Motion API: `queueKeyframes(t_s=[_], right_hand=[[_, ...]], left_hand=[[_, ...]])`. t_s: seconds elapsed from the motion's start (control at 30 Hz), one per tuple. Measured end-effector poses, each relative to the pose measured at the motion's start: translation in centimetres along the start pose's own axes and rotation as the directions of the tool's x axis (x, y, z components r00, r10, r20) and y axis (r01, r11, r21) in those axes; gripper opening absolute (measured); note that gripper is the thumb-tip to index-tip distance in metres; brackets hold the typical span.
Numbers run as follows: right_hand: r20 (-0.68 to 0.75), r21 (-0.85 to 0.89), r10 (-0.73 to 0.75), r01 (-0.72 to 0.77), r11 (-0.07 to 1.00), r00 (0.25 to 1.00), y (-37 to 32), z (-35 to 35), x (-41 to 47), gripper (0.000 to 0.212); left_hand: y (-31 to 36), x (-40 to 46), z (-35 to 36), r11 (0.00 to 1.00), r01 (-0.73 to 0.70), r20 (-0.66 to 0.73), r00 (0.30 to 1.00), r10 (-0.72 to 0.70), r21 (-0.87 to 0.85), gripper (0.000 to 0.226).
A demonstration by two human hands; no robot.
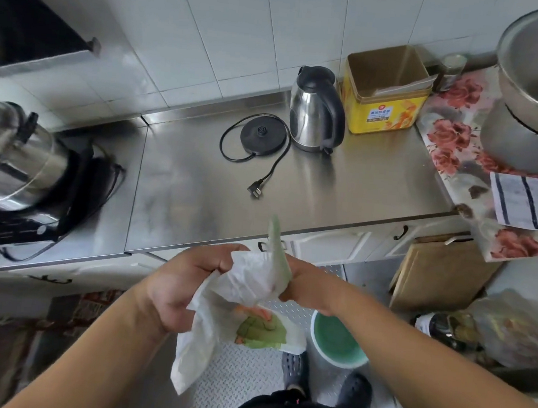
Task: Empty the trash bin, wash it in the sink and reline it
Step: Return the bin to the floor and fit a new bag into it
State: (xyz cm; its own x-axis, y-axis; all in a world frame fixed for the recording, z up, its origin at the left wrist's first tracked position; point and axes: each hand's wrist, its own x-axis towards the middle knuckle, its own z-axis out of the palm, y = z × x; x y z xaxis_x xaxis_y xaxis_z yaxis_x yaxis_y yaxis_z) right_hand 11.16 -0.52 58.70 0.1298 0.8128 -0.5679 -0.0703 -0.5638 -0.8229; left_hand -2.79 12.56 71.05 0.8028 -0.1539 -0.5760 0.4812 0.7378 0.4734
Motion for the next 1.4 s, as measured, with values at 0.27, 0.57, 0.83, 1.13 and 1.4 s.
queueKeyframes(t_s=[0.27, 0.57, 0.83, 1.13, 1.4], right_hand=[[0.067, 0.141, -0.122, 0.111, 0.984, 0.99, -0.8, 0.1, -0.2, 0.081], [-0.015, -0.08, -0.181, 0.179, 0.981, 0.983, -1.7, -0.8, -1.1, 0.018], [-0.032, 0.269, -0.008, 0.016, 0.963, 0.999, -1.0, -3.4, -4.7, 0.014], [-0.272, 0.387, 0.119, -0.005, 0.922, 0.955, 1.7, -5.0, -8.1, 0.016], [-0.477, 0.409, 0.113, 0.106, 0.907, 0.872, 4.1, -5.5, -9.8, 0.018]], left_hand=[[2.6, -3.3, -2.4, 0.999, -0.037, -0.264, 0.963, 0.046, 0.04, 0.038], [3.8, -3.2, -3.5, 0.997, -0.075, -0.284, 0.956, 0.072, -0.002, 0.037], [4.5, 0.3, -8.1, 0.986, -0.073, -0.659, 0.737, 0.155, 0.15, 0.009], [4.6, 9.1, -9.0, 0.853, 0.019, -0.743, 0.503, 0.442, 0.521, 0.005], [-2.6, 11.0, 1.0, 0.752, -0.026, -0.414, 0.822, 0.392, 0.659, 0.013]])
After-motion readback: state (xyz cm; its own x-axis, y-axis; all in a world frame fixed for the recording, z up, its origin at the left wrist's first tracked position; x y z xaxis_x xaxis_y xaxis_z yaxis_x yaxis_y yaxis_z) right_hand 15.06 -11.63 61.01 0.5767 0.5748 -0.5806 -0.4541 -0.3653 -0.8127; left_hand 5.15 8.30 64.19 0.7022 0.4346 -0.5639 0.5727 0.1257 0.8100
